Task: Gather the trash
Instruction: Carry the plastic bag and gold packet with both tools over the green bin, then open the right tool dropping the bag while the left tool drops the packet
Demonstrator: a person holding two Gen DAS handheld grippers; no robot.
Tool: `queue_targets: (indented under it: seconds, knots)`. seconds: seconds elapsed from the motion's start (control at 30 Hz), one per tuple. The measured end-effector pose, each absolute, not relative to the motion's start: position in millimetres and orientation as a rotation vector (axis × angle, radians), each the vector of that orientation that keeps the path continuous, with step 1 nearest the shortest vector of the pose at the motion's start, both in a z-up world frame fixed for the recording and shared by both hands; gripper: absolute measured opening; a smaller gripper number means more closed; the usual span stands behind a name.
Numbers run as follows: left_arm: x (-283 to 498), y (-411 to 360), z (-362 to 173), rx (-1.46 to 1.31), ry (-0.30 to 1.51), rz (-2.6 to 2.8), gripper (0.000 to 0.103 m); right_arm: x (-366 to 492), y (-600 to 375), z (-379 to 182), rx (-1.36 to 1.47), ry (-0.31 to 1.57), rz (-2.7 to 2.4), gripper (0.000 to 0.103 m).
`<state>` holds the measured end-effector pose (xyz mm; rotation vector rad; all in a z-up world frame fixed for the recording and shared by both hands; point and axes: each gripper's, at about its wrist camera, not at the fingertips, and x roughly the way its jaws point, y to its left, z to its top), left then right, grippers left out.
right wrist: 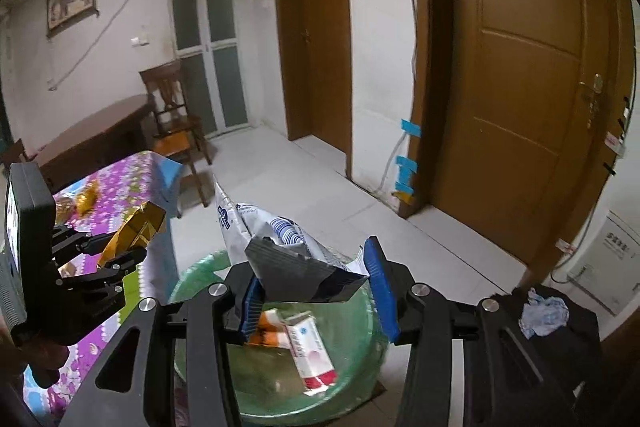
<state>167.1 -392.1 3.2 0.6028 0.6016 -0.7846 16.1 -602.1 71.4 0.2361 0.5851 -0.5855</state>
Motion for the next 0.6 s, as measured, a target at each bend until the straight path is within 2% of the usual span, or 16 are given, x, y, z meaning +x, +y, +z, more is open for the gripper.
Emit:
queue_targets:
  seconds: [0.6]
  knots:
    - [159.2, -437.1, -21.6, 0.695, 0.626, -0.878, 0.032, 0.5, -605.5, 56.1, 0.225, 0.668, -0.71, 0.048]
